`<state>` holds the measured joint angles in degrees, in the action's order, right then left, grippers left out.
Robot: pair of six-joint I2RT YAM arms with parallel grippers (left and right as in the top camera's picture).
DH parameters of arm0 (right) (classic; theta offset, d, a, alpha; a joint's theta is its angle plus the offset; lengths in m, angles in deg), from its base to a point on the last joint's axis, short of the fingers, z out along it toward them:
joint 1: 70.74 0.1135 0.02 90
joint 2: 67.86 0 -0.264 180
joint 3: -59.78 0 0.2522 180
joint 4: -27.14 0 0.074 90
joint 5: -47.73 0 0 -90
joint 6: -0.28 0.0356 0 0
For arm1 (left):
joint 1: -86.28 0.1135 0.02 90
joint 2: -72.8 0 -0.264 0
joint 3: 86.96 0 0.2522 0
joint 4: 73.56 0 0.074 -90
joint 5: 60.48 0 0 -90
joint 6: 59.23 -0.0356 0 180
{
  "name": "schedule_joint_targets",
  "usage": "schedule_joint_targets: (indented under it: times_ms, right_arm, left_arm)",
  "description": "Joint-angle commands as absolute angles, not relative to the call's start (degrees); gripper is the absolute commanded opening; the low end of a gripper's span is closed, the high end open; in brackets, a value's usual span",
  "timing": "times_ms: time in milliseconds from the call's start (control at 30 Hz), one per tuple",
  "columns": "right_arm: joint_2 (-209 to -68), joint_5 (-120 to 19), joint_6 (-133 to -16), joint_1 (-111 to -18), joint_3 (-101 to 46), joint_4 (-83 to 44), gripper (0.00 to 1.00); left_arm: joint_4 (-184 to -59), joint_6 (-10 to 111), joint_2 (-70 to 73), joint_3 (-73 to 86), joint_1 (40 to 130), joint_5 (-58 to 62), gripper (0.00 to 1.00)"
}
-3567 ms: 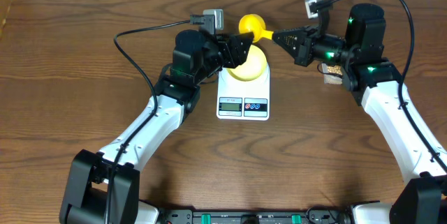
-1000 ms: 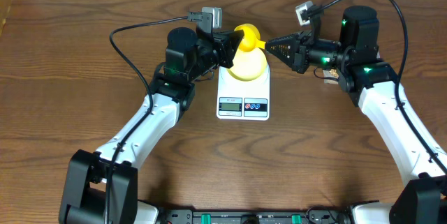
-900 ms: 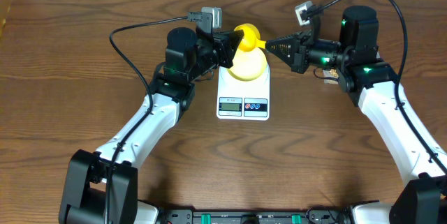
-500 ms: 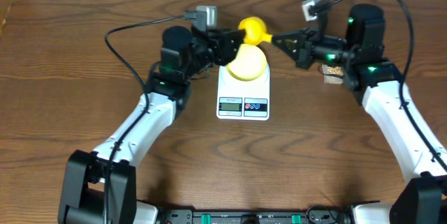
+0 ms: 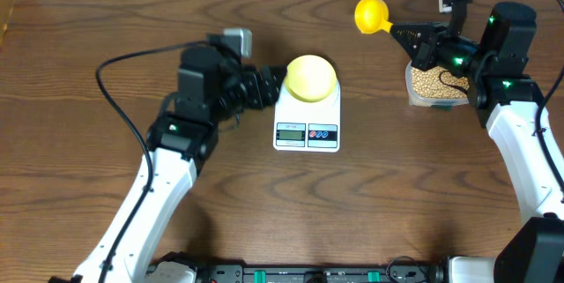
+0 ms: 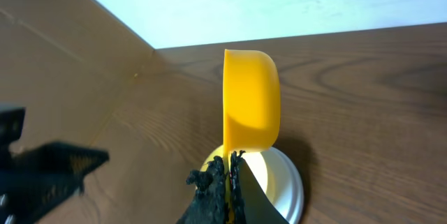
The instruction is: Scoop item into bowl and weigh 50g on scale
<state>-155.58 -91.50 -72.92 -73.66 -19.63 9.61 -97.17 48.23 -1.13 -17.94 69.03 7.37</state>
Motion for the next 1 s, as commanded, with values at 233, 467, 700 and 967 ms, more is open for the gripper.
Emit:
schedule_joint_targets:
  times_ms: [233, 467, 700, 967]
  right_arm:
    - [-155.2, -90.2, -73.1, -74.7, -21.0, 8.2, 0.01]
    - [-155.2, -90.2, -73.7, -74.6, -21.0, 6.7, 0.01]
    - [-155.2, -90.2, -73.9, -74.6, -21.0, 6.4, 0.01]
    - [-155.2, -90.2, -74.1, -74.5, -21.0, 6.2, 0.01]
  left_arm:
    - [-109.3, 46.9, -2.6, -17.6, 56.5, 27.5, 0.94]
    - [-111.6, 46.9, -5.3, -17.8, 54.0, 29.1, 0.86]
    - [-112.1, 47.3, -10.2, -17.9, 51.0, 28.5, 0.13]
    - [-111.9, 45.3, -15.7, -17.9, 49.6, 28.6, 0.07]
